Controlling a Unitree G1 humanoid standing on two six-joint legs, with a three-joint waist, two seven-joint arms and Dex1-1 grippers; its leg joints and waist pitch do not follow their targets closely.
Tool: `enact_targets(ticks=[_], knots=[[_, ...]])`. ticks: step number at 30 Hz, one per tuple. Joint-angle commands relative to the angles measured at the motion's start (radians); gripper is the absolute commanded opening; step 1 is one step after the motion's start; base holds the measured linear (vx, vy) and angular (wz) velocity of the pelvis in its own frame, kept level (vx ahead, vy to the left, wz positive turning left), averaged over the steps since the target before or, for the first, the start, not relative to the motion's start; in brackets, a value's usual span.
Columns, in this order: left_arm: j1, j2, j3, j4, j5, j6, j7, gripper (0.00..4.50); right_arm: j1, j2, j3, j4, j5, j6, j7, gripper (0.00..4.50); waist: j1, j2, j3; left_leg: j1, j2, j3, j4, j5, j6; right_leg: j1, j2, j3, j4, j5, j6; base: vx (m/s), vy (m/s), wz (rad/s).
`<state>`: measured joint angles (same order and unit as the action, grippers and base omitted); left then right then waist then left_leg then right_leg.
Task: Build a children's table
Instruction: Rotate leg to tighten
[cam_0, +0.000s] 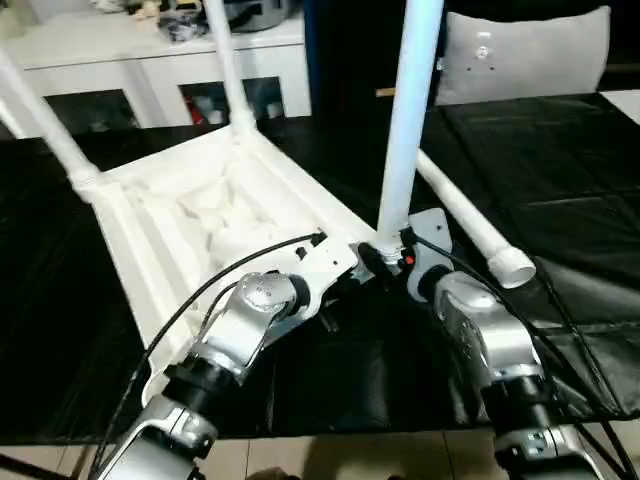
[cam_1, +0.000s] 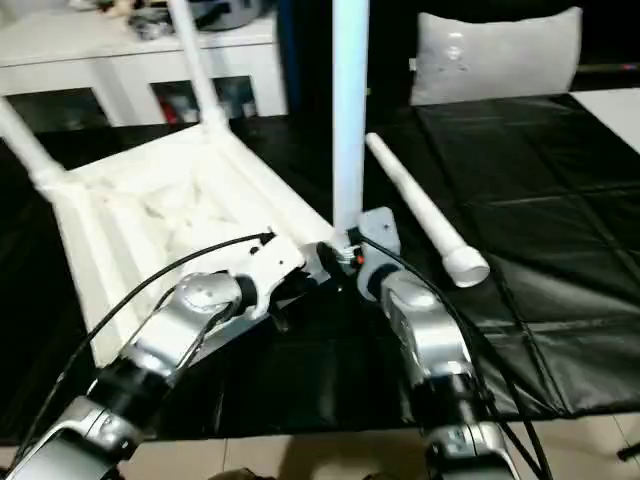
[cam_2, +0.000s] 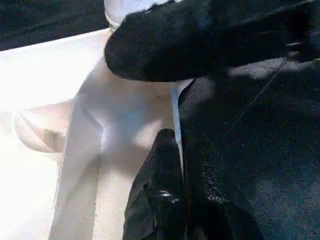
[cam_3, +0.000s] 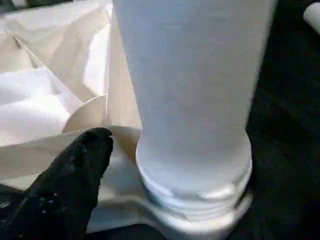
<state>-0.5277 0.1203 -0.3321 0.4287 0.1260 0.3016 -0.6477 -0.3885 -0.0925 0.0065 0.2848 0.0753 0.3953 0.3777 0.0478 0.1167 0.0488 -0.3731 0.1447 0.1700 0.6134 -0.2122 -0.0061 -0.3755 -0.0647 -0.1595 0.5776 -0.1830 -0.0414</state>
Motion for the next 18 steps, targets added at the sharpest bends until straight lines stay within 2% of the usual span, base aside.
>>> enact_targets(ticks=[1,2,4,5,6,7,8,9,11,12,13,14,15,16,17,18], knots=[[-0.033,0.004,0.024,0.000,0.001,-0.056,0.050,0.00,0.020,0.008,0.008,-0.012,0.020,0.036,0.009,4.45,0.002,-0.021,-0.056,0.008,0.104,-0.055,-0.081,-0.212,0.059,0.045,-0.132,0.088,-0.094,-0.371,-0.054,0.000,0.000,0.00],[-0.043,-0.001,0.031,0.022,0.001,-0.063,0.062,0.00,0.040,-0.001,0.000,-0.042,0.027,0.045,0.013,4.45,0.001,-0.027,-0.054,0.010,0.103,-0.054,-0.083,-0.224,0.053,0.042,-0.130,0.088,-0.099,-0.396,-0.044,0.000,0.000,0.00],[-0.070,-0.027,0.069,0.085,-0.018,-0.098,0.102,0.00,0.092,-0.034,-0.006,-0.117,0.034,0.037,0.031,4.45,0.003,-0.027,-0.051,0.016,0.100,-0.052,-0.083,-0.248,0.043,0.038,-0.131,0.088,-0.109,-0.451,-0.021,0.000,0.000,0.00],[-0.076,-0.034,0.080,0.098,-0.024,-0.107,0.110,0.27,0.105,-0.043,-0.004,-0.134,0.033,0.027,0.039,4.49,0.005,-0.028,-0.051,0.019,0.097,-0.049,-0.081,-0.250,0.043,0.035,-0.129,0.087,-0.114,-0.465,-0.011,0.000,0.000,0.00],[-0.075,-0.040,0.091,0.092,-0.040,-0.109,0.097,0.54,0.120,-0.056,0.001,-0.151,0.021,0.020,0.037,4.50,0.007,-0.029,-0.051,0.012,0.095,-0.052,-0.082,-0.243,0.044,0.041,-0.132,0.086,-0.111,-0.466,0.000,0.000,0.000,0.00],[-0.072,-0.042,0.095,0.083,-0.050,-0.108,0.085,0.54,0.129,-0.064,0.006,-0.160,0.011,0.017,0.035,4.50,0.007,-0.031,-0.052,0.005,0.096,-0.055,-0.082,-0.232,0.047,0.044,-0.134,0.084,-0.110,-0.456,0.003,0.000,0.000,0.00],[-0.064,-0.041,0.096,0.063,-0.058,-0.103,0.074,0.54,0.138,-0.069,0.002,-0.165,0.005,-0.001,0.029,4.50,0.007,-0.030,-0.060,0.006,0.101,-0.057,-0.082,-0.221,0.045,0.044,-0.135,0.085,-0.106,-0.427,-0.005,0.000,0.000,0.00],[-0.054,-0.039,0.094,0.038,-0.064,-0.104,0.064,0.72,0.146,-0.070,-0.004,-0.174,0.007,-0.015,0.026,4.50,0.010,-0.031,-0.061,0.006,0.104,-0.058,-0.081,-0.212,0.047,0.042,-0.136,0.087,-0.102,-0.400,-0.017,0.000,0.000,0.00],[-0.044,-0.038,0.094,0.016,-0.071,-0.110,0.056,0.98,0.153,-0.067,-0.014,-0.187,0.010,-0.031,0.020,4.50,0.013,-0.035,-0.065,-0.005,0.108,-0.057,-0.080,-0.151,0.073,0.045,-0.137,0.093,-0.082,-0.268,-0.065,0.000,0.000,0.00],[-0.018,-0.025,0.100,-0.040,-0.073,-0.121,0.063,0.98,0.163,-0.061,-0.026,-0.221,0.032,-0.037,0.029,4.50,0.014,-0.036,-0.067,-0.004,0.106,-0.054,-0.076,-0.135,0.080,0.044,-0.136,0.094,-0.077,-0.243,-0.074,0.000,0.000,0.00],[0.002,-0.011,0.106,-0.080,-0.076,-0.112,0.063,1.16,0.170,-0.058,-0.023,-0.246,0.040,-0.020,0.031,4.50,0.017,-0.026,-0.072,-0.011,0.107,-0.054,-0.071,-0.075,0.111,0.047,-0.137,0.095,-0.060,-0.145,-0.105,0.000,0.000,0.00],[0.002,-0.011,0.106,-0.080,-0.076,-0.112,0.063,1.16,0.170,-0.058,-0.023,-0.246,0.040,-0.020,0.031,4.50,0.017,-0.026,-0.072,-0.011,0.107,-0.054,-0.071,-0.075,0.111,0.047,-0.137,0.095,-0.060,-0.145,-0.105,0.000,0.000,0.00],[0.014,0.001,0.109,-0.104,-0.075,-0.100,0.061,1.29,0.171,-0.064,-0.009,-0.248,0.034,-0.024,0.041,4.50,0.017,-0.030,-0.074,-0.011,0.105,-0.051,-0.065,-0.042,0.132,0.045,-0.133,0.094,-0.057,-0.096,-0.112,0.000,0.000,0.00],[0.014,0.001,0.109,-0.104,-0.075,-0.100,0.061,1.29,0.171,-0.064,-0.009,-0.248,0.034,-0.024,0.041,4.50,0.021,-0.029,-0.076,-0.010,0.105,-0.050,-0.063,-0.025,0.144,0.046,-0.133,0.093,-0.053,-0.078,-0.115,0.000,0.000,0.00],[0.026,0.016,0.116,-0.127,-0.073,-0.090,0.061,1.29,0.176,-0.074,0.011,-0.255,0.023,-0.027,0.049,4.50,0.027,-0.018,-0.077,-0.009,0.102,-0.049,-0.060,-0.012,0.150,0.045,-0.132,0.091,-0.052,-0.067,-0.114,0.000,0.000,0.00],[0.044,0.035,0.128,-0.159,-0.072,-0.079,0.062,1.29,0.183,-0.077,0.027,-0.259,0.017,-0.030,0.053,4.50,0.028,-0.017,-0.079,-0.009,0.105,-0.052,-0.060,-0.007,0.150,0.045,-0.130,0.090,-0.050,-0.058,-0.113,0.000,0.000,0.00]])
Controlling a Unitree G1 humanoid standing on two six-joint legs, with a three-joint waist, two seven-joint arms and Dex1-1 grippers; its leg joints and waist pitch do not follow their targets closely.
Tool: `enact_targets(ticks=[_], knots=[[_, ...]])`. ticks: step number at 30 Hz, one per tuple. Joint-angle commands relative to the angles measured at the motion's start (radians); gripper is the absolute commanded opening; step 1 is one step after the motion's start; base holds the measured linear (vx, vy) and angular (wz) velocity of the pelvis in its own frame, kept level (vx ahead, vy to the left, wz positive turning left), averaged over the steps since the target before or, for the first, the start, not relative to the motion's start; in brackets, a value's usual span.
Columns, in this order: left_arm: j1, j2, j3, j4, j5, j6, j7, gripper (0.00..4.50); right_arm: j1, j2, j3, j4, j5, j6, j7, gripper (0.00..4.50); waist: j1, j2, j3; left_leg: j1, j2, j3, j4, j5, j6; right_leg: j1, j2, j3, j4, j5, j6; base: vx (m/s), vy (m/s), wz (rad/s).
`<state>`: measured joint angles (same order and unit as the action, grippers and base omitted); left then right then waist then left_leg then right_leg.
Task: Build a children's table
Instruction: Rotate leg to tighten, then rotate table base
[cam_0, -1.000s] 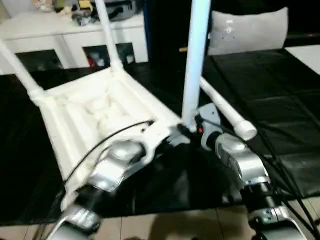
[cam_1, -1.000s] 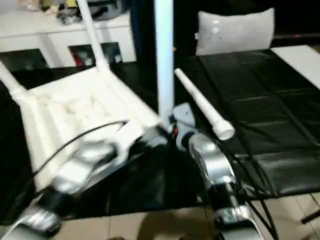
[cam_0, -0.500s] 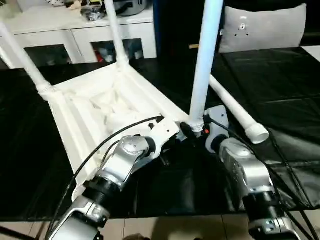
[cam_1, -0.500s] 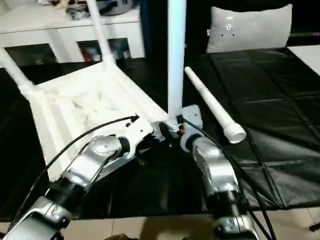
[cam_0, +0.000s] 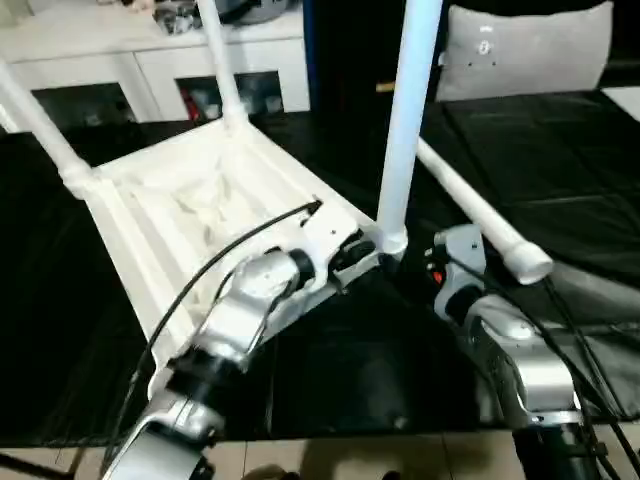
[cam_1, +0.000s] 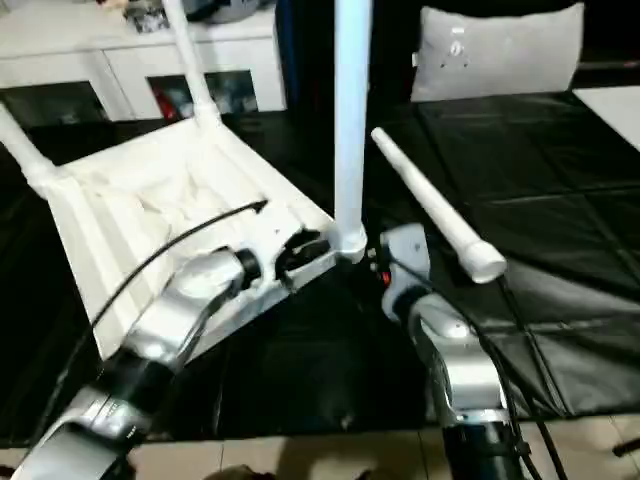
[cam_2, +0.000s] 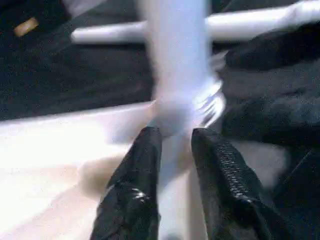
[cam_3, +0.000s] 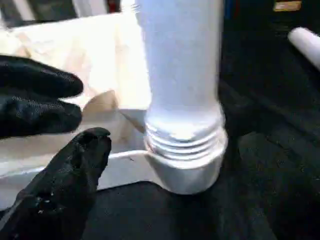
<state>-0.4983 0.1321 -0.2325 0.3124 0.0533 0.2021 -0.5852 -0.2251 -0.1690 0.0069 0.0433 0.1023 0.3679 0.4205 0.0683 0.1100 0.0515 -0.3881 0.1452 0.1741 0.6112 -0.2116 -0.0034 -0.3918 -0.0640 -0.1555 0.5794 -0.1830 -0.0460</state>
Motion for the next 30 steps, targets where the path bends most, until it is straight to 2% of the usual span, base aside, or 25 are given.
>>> enact_targets(ticks=[1,3,4,6,7,8,9,11,14,15,16,17,18,19,20,22,23,25,27,28,30], knots=[[0.029,0.042,0.040,-0.069,0.005,0.033,0.004,1.29,0.025,-0.002,0.035,-0.017,-0.012,-0.007,0.011,4.50,0.009,-0.012,-0.082,0.006,0.112,-0.058,-0.059,0.004,0.153,0.059,-0.129,0.087,-0.047,-0.036,-0.111,0.000,0.000,0.00],[0.045,0.063,0.054,-0.103,0.009,0.055,0.010,1.29,0.033,-0.001,0.040,-0.021,-0.004,0.004,0.020,4.50,0.015,-0.010,-0.078,0.009,0.111,-0.056,-0.061,-0.034,0.144,0.056,-0.128,0.086,-0.052,-0.072,-0.115,0.000,0.000,0.00],[0.065,0.097,0.071,-0.148,0.016,0.091,0.010,1.29,0.044,-0.003,0.048,-0.029,0.002,0.017,0.032,4.50,0.017,-0.013,-0.077,0.011,0.111,-0.054,-0.062,-0.048,0.136,0.056,-0.128,0.086,-0.054,-0.091,-0.115,0.000,0.000,0.00],[0.099,0.165,0.098,-0.237,0.033,0.168,-0.002,1.29,0.066,-0.013,0.066,-0.051,0.017,0.050,0.068,4.50,0.024,-0.009,-0.072,0.012,0.116,-0.058,-0.070,-0.094,0.106,0.059,-0.129,0.089,-0.057,-0.160,-0.107,0.000,0.000,0.00],[0.116,0.196,0.112,-0.279,0.044,0.201,-0.002,1.29,0.073,-0.018,0.075,-0.062,0.019,0.062,0.076,4.50,0.024,-0.007,-0.070,0.013,0.116,-0.056,-0.071,-0.101,0.103,0.054,-0.126,0.089,-0.060,-0.174,-0.100,0.000,0.000,0.00],[0.122,0.208,0.119,-0.295,0.049,0.216,-0.001,1.29,0.075,-0.019,0.078,-0.066,0.020,0.069,0.077,4.50,0.023,-0.007,-0.068,0.019,0.116,-0.058,-0.074,-0.131,0.084,0.054,-0.125,0.089,-0.061,-0.201,-0.097,0.000,0.000,0.00],[0.134,0.226,0.132,-0.321,0.056,0.246,0.005,1.14,0.077,-0.019,0.082,-0.070,0.025,0.084,0.077,4.50,0.022,-0.006,-0.066,0.017,0.115,-0.057,-0.076,-0.136,0.082,0.054,-0.124,0.090,-0.064,-0.211,-0.094,0.000,0.000,0.00],[0.165,0.279,0.163,-0.374,0.080,0.305,0.004,1.04,0.074,-0.025,0.098,-0.075,0.024,0.099,0.084,4.50,0.021,-0.006,-0.063,0.022,0.115,-0.059,-0.079,-0.166,0.054,0.052,-0.124,0.092,-0.065,-0.233,-0.098,0.000,0.000,0.00],[0.198,0.327,0.188,-0.413,0.114,0.350,0.016,0.77,0.074,-0.033,0.117,-0.080,0.021,0.098,0.093,4.50,0.019,-0.006,-0.061,0.024,0.107,-0.056,-0.078,-0.184,0.045,0.050,-0.124,0.093,-0.073,-0.278,-0.082,0.000,0.000,0.00],[0.219,0.374,0.199,-0.422,0.151,0.369,0.028,0.66,0.071,-0.037,0.130,-0.078,0.016,0.097,0.101,4.50,0.021,-0.007,-0.062,0.028,0.107,-0.055,-0.077,-0.185,0.042,0.047,-0.124,0.093,-0.075,-0.284,-0.080,0.000,0.000,0.00],[0.240,0.426,0.209,-0.431,0.183,0.396,0.036,0.58,0.067,-0.039,0.141,-0.072,0.007,0.095,0.108,4.50,0.022,-0.006,-0.063,0.023,0.109,-0.061,-0.078,-0.176,0.040,0.050,-0.124,0.093,-0.066,-0.269,-0.082,0.000,0.000,0.00],[0.248,0.446,0.212,-0.433,0.194,0.407,0.039,0.53,0.064,-0.039,0.146,-0.068,0.004,0.096,0.110,4.50,0.020,-0.005,-0.063,0.022,0.108,-0.060,-0.079,-0.176,0.045,0.049,-0.121,0.092,-0.067,-0.267,-0.076,0.000,0.000,0.00],[0.270,0.492,0.220,-0.437,0.221,0.434,0.043,0.48,0.056,-0.039,0.159,-0.055,-0.005,0.098,0.114,4.50,0.017,-0.008,-0.063,0.022,0.108,-0.061,-0.080,-0.174,0.045,0.050,-0.121,0.093,-0.066,-0.258,-0.077,0.000,0.000,0.00],[0.272,0.497,0.219,-0.438,0.223,0.437,0.042,0.39,0.055,-0.039,0.161,-0.052,-0.006,0.098,0.114,4.50,0.016,-0.006,-0.063,0.019,0.106,-0.061,-0.079,-0.168,0.048,0.051,-0.122,0.094,-0.064,-0.252,-0.080,0.000,0.000,0.00],[0.294,0.535,0.211,-0.448,0.239,0.462,0.028,0.25,0.041,-0.033,0.172,-0.034,-0.011,0.098,0.114,4.50,0.018,-0.003,-0.065,0.026,0.107,-0.060,-0.077,-0.167,0.045,0.046,-0.123,0.094,-0.066,-0.250,-0.084,0.000,0.000,0.00],[0.308,0.552,0.203,-0.458,0.241,0.478,0.011,0.11,0.030,-0.029,0.181,-0.020,-0.014,0.098,0.115,4.50,0.018,-0.002,-0.063,0.025,0.109,-0.061,-0.079,-0.173,0.043,0.046,-0.121,0.095,-0.065,-0.243,-0.091,0.000,0.000,0.00],[0.315,0.559,0.198,-0.467,0.236,0.493,-0.002,0.11,0.023,-0.027,0.187,-0.013,-0.017,0.098,0.114,4.50,0.020,0.000,-0.065,0.029,0.111,-0.060,-0.078,-0.175,0.037,0.043,-0.122,0.096,-0.064,-0.231,-0.099,0.000,0.000,0.00],[0.346,0.571,0.168,-0.510,0.210,0.543,-0.058,0.02,-0.014,-0.014,0.210,0.041,-0.028,0.098,0.111,4.50,0.020,0.002,-0.065,0.026,0.112,-0.062,-0.081,-0.176,0.027,0.045,-0.123,0.097,-0.057,-0.207,-0.114,0.000,0.000,0.00],[0.360,0.567,0.151,-0.526,0.187,0.552,-0.077,0.02,-0.040,0.003,0.217,0.086,-0.036,0.095,0.100,4.50,0.022,0.003,-0.066,0.030,0.112,-0.061,-0.080,-0.194,0.017,0.044,-0.126,0.099,-0.057,-0.202,-0.125,0.000,0.000,0.00],[0.363,0.567,0.138,-0.516,0.183,0.539,-0.083,0.02,-0.060,0.017,0.217,0.124,-0.039,0.090,0.093,4.50,0.021,0.002,-0.063,0.025,0.110,-0.061,-0.082,-0.204,0.012,0.046,-0.127,0.100,-0.059,-0.206,-0.129,0.000,0.000,0.00],[0.363,0.568,0.126,-0.507,0.188,0.535,-0.085,0.02,-0.080,0.032,0.215,0.165,-0.037,0.090,0.086,4.50,0.017,0.001,-0.063,0.025,0.107,-0.061,-0.083,-0.225,0.007,0.048,-0.127,0.099,-0.060,-0.220,-0.128,0.000,0.000,0.00]])
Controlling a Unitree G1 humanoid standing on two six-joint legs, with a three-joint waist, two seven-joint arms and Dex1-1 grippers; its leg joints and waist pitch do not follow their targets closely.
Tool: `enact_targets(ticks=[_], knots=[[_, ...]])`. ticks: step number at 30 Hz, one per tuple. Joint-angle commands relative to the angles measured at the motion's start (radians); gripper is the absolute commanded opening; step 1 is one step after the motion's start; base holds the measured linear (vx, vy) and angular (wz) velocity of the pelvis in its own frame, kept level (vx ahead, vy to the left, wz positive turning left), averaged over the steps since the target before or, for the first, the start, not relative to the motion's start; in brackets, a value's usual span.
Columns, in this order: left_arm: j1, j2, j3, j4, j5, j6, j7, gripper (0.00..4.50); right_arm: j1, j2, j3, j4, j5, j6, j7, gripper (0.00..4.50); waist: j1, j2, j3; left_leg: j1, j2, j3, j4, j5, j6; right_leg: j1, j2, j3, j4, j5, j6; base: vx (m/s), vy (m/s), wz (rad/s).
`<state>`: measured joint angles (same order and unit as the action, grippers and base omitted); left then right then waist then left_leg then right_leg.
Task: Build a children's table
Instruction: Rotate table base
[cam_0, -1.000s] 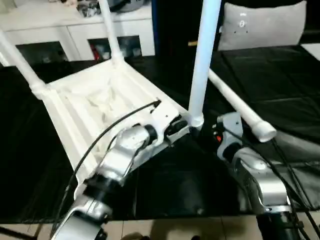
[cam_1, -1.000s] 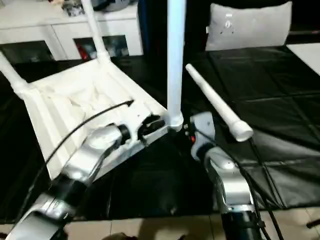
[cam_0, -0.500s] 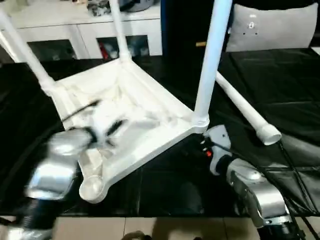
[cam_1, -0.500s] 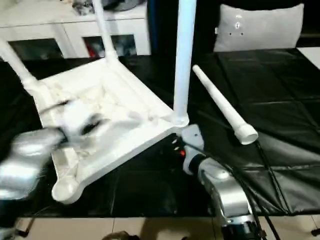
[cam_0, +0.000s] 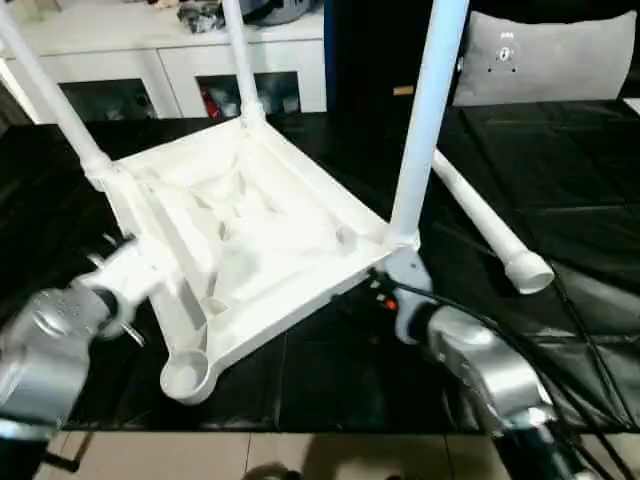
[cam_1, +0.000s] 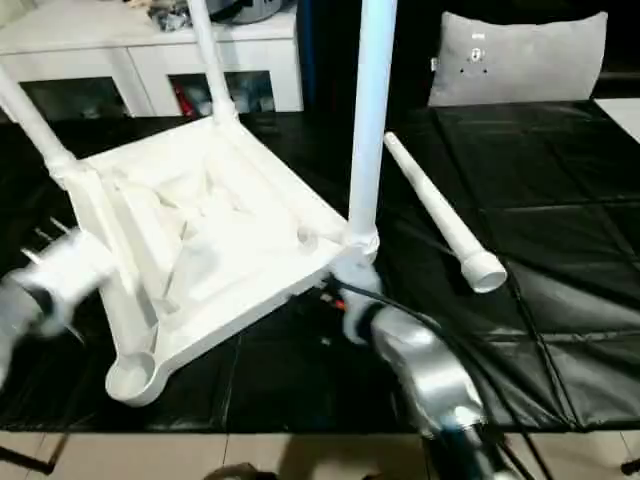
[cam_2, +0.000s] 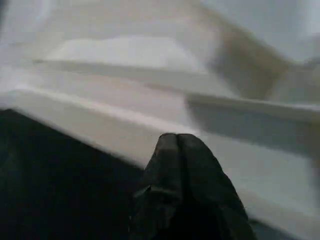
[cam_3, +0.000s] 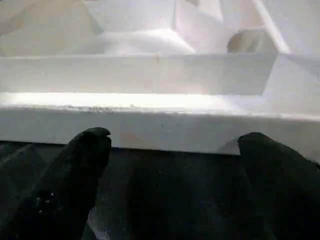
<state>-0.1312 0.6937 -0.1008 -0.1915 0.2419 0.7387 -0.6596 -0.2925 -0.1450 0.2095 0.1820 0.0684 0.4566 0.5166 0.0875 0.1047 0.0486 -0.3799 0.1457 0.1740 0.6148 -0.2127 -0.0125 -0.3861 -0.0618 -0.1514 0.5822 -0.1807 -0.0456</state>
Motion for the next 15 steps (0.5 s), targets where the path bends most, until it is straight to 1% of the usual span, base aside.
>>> enact_targets(ticks=[1,2,3,4,5,6,7,8,9,10,11,13,14,15], knots=[[-0.005,0.012,-0.016,-0.008,0.000,0.004,-0.023,0.02,-0.027,0.017,0.012,0.057,-0.007,-0.006,-0.017,4.50,-0.002,0.005,-0.059,0.017,0.106,-0.061,-0.086,-0.232,0.016,0.043,-0.130,0.095,-0.067,-0.238,-0.124,0.000,0.000,0.00],[-0.004,0.016,-0.023,-0.013,0.000,0.012,-0.033,0.02,-0.036,0.022,0.012,0.077,-0.010,-0.010,-0.022,4.50,-0.003,0.005,-0.058,0.016,0.104,-0.062,-0.086,-0.237,0.015,0.045,-0.130,0.094,-0.068,-0.254,-0.119,0.000,0.000,0.00],[-0.003,0.018,-0.030,-0.022,-0.009,0.020,-0.052,0.02,-0.053,0.032,0.010,0.107,-0.011,-0.014,-0.029,4.50,-0.004,0.005,-0.057,0.018,0.104,-0.060,-0.086,-0.244,0.015,0.044,-0.130,0.095,-0.070,-0.266,-0.116,0.000,0.000,0.00],[-0.002,0.018,-0.037,-0.029,-0.021,0.030,-0.071,0.02,-0.070,0.040,0.010,0.137,-0.015,-0.021,-0.036,4.50,-0.005,0.004,-0.054,0.019,0.104,-0.060,-0.086,-0.258,0.014,0.044,-0.131,0.095,-0.075,-0.302,-0.109,0.000,0.000,0.00],[0.003,0.025,-0.048,-0.033,-0.028,0.032,-0.093,0.02,-0.083,0.046,0.010,0.158,-0.018,-0.026,-0.041,4.50,-0.009,0.004,-0.049,0.022,0.103,-0.062,-0.088,-0.291,0.010,0.044,-0.131,0.093,-0.080,-0.354,-0.104,0.000,0.000,0.00],[0.007,0.035,-0.061,-0.038,-0.036,0.035,-0.114,0.02,-0.094,0.051,0.008,0.178,-0.020,-0.030,-0.045,4.50,-0.011,0.005,-0.047,0.025,0.104,-0.064,-0.090,-0.315,0.005,0.042,-0.130,0.091,-0.083,-0.388,-0.097,0.000,0.000,0.00],[0.016,0.055,-0.085,-0.048,-0.050,0.043,-0.150,0.02,-0.106,0.056,0.006,0.198,-0.023,-0.037,-0.046,4.50,-0.014,0.002,-0.046,0.031,0.103,-0.064,-0.091,-0.346,-0.004,0.039,-0.129,0.091,-0.087,-0.429,-0.087,0.000,0.000,0.00],[0.025,0.073,-0.104,-0.057,-0.062,0.043,-0.180,0.02,-0.115,0.059,0.004,0.212,-0.025,-0.041,-0.047,4.50,-0.017,0.003,-0.045,0.029,0.103,-0.067,-0.094,-0.362,-0.009,0.040,-0.131,0.093,-0.086,-0.444,-0.085,0.000,0.000,0.00],[0.033,0.084,-0.121,-0.065,-0.080,0.040,-0.212,0.02,-0.127,0.062,0.002,0.232,-0.026,-0.048,-0.049,4.50,-0.020,0.003,-0.046,0.029,0.103,-0.067,-0.094,-0.366,-0.012,0.040,-0.130,0.093,-0.084,-0.443,-0.085,0.000,0.000,0.00],[0.035,0.088,-0.131,-0.066,-0.095,0.038,-0.236,0.02,-0.138,0.064,0.000,0.248,-0.027,-0.054,-0.050,4.50,-0.024,0.003,-0.046,0.032,0.102,-0.066,-0.095,-0.373,-0.016,0.036,-0.128,0.094,-0.084,-0.436,-0.087,0.000,0.000,0.00],[0.033,0.088,-0.142,-0.061,-0.108,0.009,-0.260,0.02,-0.148,0.065,-0.003,0.266,-0.027,-0.061,-0.053,4.50,-0.028,0.004,-0.044,0.033,0.102,-0.067,-0.095,-0.379,-0.021,0.037,-0.128,0.094,-0.084,-0.433,-0.089,0.000,0.000,0.00],[0.023,0.087,-0.169,-0.054,-0.113,-0.034,-0.293,0.02,-0.167,0.067,-0.009,0.298,-0.028,-0.076,-0.058,4.50,-0.030,0.000,-0.045,0.033,0.100,-0.066,-0.095,-0.375,-0.020,0.038,-0.129,0.096,-0.086,-0.435,-0.090,0.000,0.000,0.00],[0.023,0.087,-0.169,-0.054,-0.113,-0.034,-0.293,0.02,-0.167,0.067,-0.009,0.298,-0.028,-0.076,-0.058,4.50,-0.031,-0.001,-0.045,0.030,0.100,-0.065,-0.094,-0.361,-0.017,0.040,-0.132,0.098,-0.084,-0.429,-0.092,0.000,0.000,0.00],[0.013,0.071,-0.182,-0.054,-0.131,-0.050,-0.318,0.02,-0.176,0.067,-0.011,0.312,-0.029,-0.084,-0.062,4.50,-0.030,-0.003,-0.047,0.031,0.101,-0.065,-0.094,-0.353,-0.017,0.041,-0.132,0.098,-0.082,-0.422,-0.093,0.000,0.000,0.00]])
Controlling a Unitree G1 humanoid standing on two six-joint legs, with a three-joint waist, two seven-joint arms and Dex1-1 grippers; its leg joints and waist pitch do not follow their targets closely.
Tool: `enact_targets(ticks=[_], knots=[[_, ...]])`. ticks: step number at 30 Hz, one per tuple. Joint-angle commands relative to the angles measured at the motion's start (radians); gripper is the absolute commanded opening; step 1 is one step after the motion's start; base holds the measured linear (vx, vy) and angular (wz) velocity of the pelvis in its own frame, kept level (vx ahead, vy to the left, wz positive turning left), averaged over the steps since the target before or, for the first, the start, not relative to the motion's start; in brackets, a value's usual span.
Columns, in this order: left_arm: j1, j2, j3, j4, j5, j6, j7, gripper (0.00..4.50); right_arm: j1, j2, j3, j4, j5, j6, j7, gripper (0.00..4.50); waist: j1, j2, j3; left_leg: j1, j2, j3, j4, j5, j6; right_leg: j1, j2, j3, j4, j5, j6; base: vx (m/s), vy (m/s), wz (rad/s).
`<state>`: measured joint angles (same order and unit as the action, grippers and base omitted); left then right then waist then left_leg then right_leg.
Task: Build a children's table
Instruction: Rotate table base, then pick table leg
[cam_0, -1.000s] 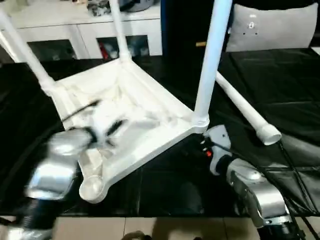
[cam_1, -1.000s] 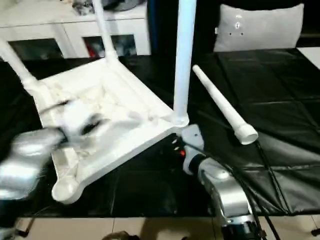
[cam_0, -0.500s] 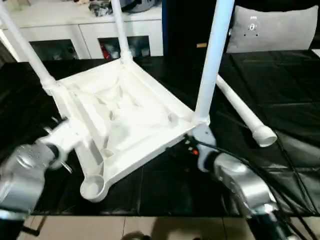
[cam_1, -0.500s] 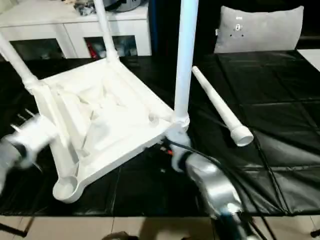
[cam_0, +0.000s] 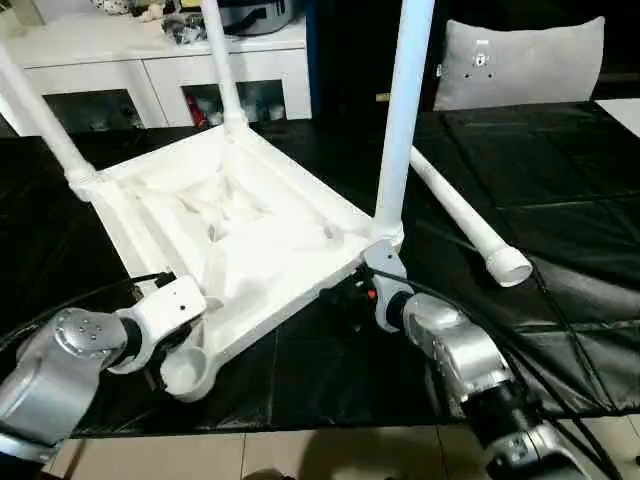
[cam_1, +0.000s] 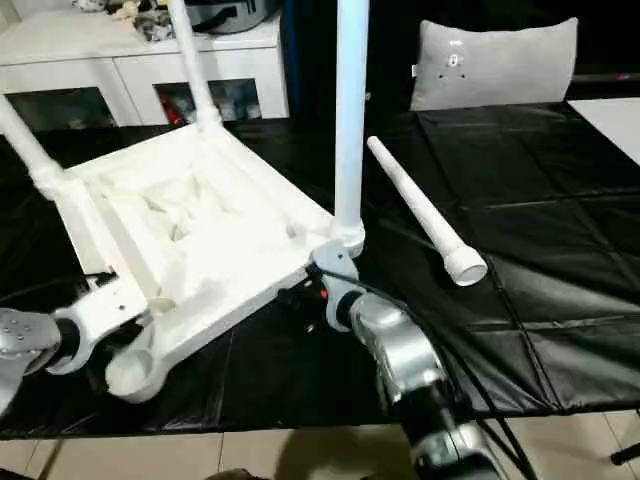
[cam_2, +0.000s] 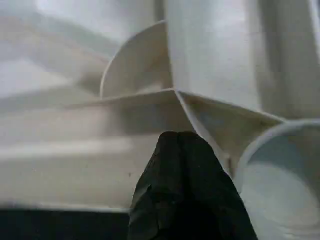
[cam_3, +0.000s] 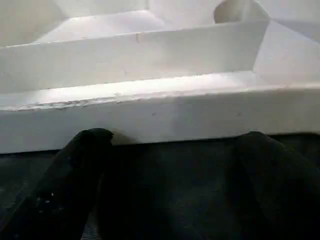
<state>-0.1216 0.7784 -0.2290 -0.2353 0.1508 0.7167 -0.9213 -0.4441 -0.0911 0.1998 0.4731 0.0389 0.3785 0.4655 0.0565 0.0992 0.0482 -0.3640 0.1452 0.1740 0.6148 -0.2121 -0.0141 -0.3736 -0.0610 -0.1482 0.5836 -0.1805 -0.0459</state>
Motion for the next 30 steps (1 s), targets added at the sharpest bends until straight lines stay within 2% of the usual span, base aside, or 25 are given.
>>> enact_targets(ticks=[1,4,5,6,7,9,10,11,12,13,15,17,18,19,20,24,25,26,27,28,30], knots=[[-0.005,-0.027,-0.064,-0.010,-0.055,-0.038,-0.075,0.02,-0.031,0.013,-0.004,0.032,-0.001,-0.013,-0.013,4.50,-0.001,0.005,-0.045,0.016,0.102,-0.065,-0.096,-0.354,-0.015,0.027,-0.129,0.094,-0.085,-0.418,-0.094,0.000,0.000,0.00],[-0.046,-0.076,-0.094,-0.003,-0.108,-0.042,-0.111,0.02,-0.050,0.017,-0.009,0.064,-0.006,-0.032,-0.016,4.50,-0.003,0.004,-0.051,0.017,0.103,-0.062,-0.094,-0.331,-0.020,0.031,-0.130,0.096,-0.078,-0.362,-0.113,0.000,0.000,0.00],[-0.064,-0.094,-0.107,0.002,-0.125,-0.046,-0.124,0.02,-0.055,0.018,-0.010,0.070,-0.008,-0.036,-0.016,4.50,-0.003,0.010,-0.053,0.012,0.103,-0.063,-0.094,-0.314,-0.021,0.035,-0.130,0.096,-0.072,-0.331,-0.123,0.000,0.000,0.00],[-0.079,-0.112,-0.116,0.008,-0.138,-0.047,-0.134,0.02,-0.059,0.018,-0.011,0.078,-0.009,-0.041,-0.015,4.50,-0.004,0.010,-0.053,0.012,0.103,-0.061,-0.094,-0.310,-0.020,0.035,-0.129,0.096,-0.072,-0.316,-0.125,0.000,0.000,0.00],[-0.092,-0.131,-0.121,0.016,-0.144,-0.048,-0.136,0.02,-0.062,0.018,-0.011,0.083,-0.009,-0.045,-0.015,4.50,-0.006,0.006,-0.056,0.012,0.101,-0.060,-0.092,-0.296,-0.018,0.038,-0.130,0.096,-0.070,-0.292,-0.132,0.000,0.000,0.00],[-0.129,-0.186,-0.130,0.057,-0.132,-0.074,-0.107,0.02,-0.064,0.016,-0.013,0.088,-0.011,-0.052,-0.017,4.50,-0.009,0.006,-0.057,0.006,0.100,-0.058,-0.089,-0.260,-0.008,0.042,-0.130,0.096,-0.068,-0.258,-0.143,0.000,0.000,0.00],[-0.147,-0.213,-0.131,0.081,-0.126,-0.088,-0.093,0.02,-0.064,0.014,-0.015,0.088,-0.012,-0.054,-0.017,4.50,-0.010,0.004,-0.057,0.007,0.099,-0.057,-0.087,-0.253,-0.001,0.043,-0.130,0.095,-0.070,-0.260,-0.142,0.000,0.000,0.00],[-0.166,-0.241,-0.132,0.109,-0.117,-0.109,-0.074,0.02,-0.064,0.012,-0.016,0.088,-0.012,-0.055,-0.019,4.50,-0.010,0.007,-0.058,0.004,0.100,-0.058,-0.085,-0.243,0.004,0.047,-0.132,0.094,-0.071,-0.265,-0.138,0.000,0.000,0.00],[-0.177,-0.260,-0.130,0.130,-0.113,-0.119,-0.057,0.02,-0.065,0.010,-0.019,0.090,-0.014,-0.057,-0.021,4.50,-0.013,0.004,-0.056,0.003,0.099,-0.057,-0.086,-0.246,0.010,0.046,-0.129,0.093,-0.075,-0.274,-0.134,0.000,0.000,0.00],[-0.206,-0.305,-0.125,0.183,-0.101,-0.146,-0.013,0.02,-0.067,0.006,-0.026,0.093,-0.018,-0.060,-0.028,4.50,-0.015,0.004,-0.055,0.006,0.096,-0.054,-0.084,-0.253,0.015,0.042,-0.125,0.090,-0.081,-0.296,-0.125,0.000,0.000,0.00],[-0.243,-0.352,-0.127,0.250,-0.084,-0.179,0.040,0.02,-0.070,-0.001,-0.041,0.095,-0.024,-0.061,-0.046,4.50,-0.013,0.001,-0.057,0.008,0.095,-0.054,-0.081,-0.255,0.015,0.045,-0.129,0.089,-0.085,-0.327,-0.114,0.000,0.000,0.00],[-0.262,-0.375,-0.129,0.287,-0.075,-0.188,0.073,0.02,-0.074,-0.006,-0.056,0.096,-0.030,-0.054,-0.071,4.50,-0.011,-0.002,-0.059,0.004,0.099,-0.057,-0.082,-0.238,0.026,0.045,-0.128,0.088,-0.082,-0.321,-0.107,0.000,0.000,0.00],[-0.280,-0.402,-0.126,0.323,-0.063,-0.203,0.117,0.02,-0.082,-0.015,-0.079,0.097,-0.034,-0.052,-0.110,4.50,-0.011,-0.003,-0.060,0.003,0.100,-0.058,-0.082,-0.232,0.026,0.047,-0.130,0.089,-0.079,-0.312,-0.110,0.000,0.000,0.00],[-0.295,-0.428,-0.122,0.355,-0.050,-0.219,0.157,0.02,-0.089,-0.028,-0.100,0.095,-0.037,-0.053,-0.143,4.50,-0.012,0.000,-0.059,0.004,0.097,-0.056,-0.080,-0.221,0.029,0.043,-0.126,0.086,-0.084,-0.308,-0.107,0.000,0.000,0.00],[-0.307,-0.457,-0.113,0.381,-0.040,-0.242,0.198,0.02,-0.094,-0.043,-0.117,0.083,-0.041,-0.058,-0.169,4.50,-0.011,-0.001,-0.064,0.004,0.099,-0.057,-0.078,-0.200,0.030,0.046,-0.126,0.087,-0.078,-0.278,-0.110,0.000,0.000,0.00],[-0.302,-0.495,-0.094,0.385,-0.061,-0.264,0.203,0.02,-0.099,-0.057,-0.150,0.048,-0.033,-0.043,-0.193,4.50,0.000,-0.004,-0.072,-0.005,0.102,-0.055,-0.071,-0.122,0.059,0.049,-0.129,0.088,-0.066,-0.184,-0.125,0.000,0.000,0.00],[-0.277,-0.528,-0.068,0.358,-0.095,-0.293,0.225,0.02,-0.119,-0.073,-0.183,0.004,-0.050,-0.007,-0.248,4.50,0.005,-0.002,-0.074,-0.005,0.102,-0.052,-0.068,-0.093,0.074,0.046,-0.128,0.087,-0.061,-0.148,-0.132,0.000,0.000,0.00],[-0.277,-0.528,-0.068,0.358,-0.095,-0.293,0.225,0.02,-0.119,-0.073,-0.183,0.004,-0.050,-0.007,-0.248,4.50,0.006,-0.002,-0.074,-0.006,0.104,-0.053,-0.068,-0.085,0.075,0.048,-0.128,0.087,-0.059,-0.137,-0.137,0.000,0.000,0.00],[-0.265,-0.536,-0.054,0.339,-0.109,-0.291,0.232,0.33,-0.135,-0.082,-0.195,-0.009,-0.055,0.025,-0.264,4.50,0.008,-0.003,-0.076,-0.004,0.105,-0.053,-0.067,-0.077,0.077,0.046,-0.127,0.087,-0.055,-0.118,-0.144,0.000,0.000,0.00],[-0.246,-0.536,-0.041,0.312,-0.128,-0.281,0.231,0.41,-0.172,-0.096,-0.211,-0.015,-0.066,0.105,-0.307,4.50,0.008,-0.003,-0.075,-0.004,0.105,-0.053,-0.069,-0.076,0.079,0.045,-0.124,0.086,-0.055,-0.118,-0.145,0.000,0.000,0.00],[-0.232,-0.530,-0.034,0.290,-0.135,-0.275,0.231,0.41,-0.205,-0.111,-0.216,-0.001,-0.078,0.146,-0.332,4.50,0.009,-0.002,-0.074,-0.004,0.105,-0.053,-0.069,-0.079,0.078,0.043,-0.122,0.085,-0.055,-0.130,-0.148,0.000,0.000,0.00]])
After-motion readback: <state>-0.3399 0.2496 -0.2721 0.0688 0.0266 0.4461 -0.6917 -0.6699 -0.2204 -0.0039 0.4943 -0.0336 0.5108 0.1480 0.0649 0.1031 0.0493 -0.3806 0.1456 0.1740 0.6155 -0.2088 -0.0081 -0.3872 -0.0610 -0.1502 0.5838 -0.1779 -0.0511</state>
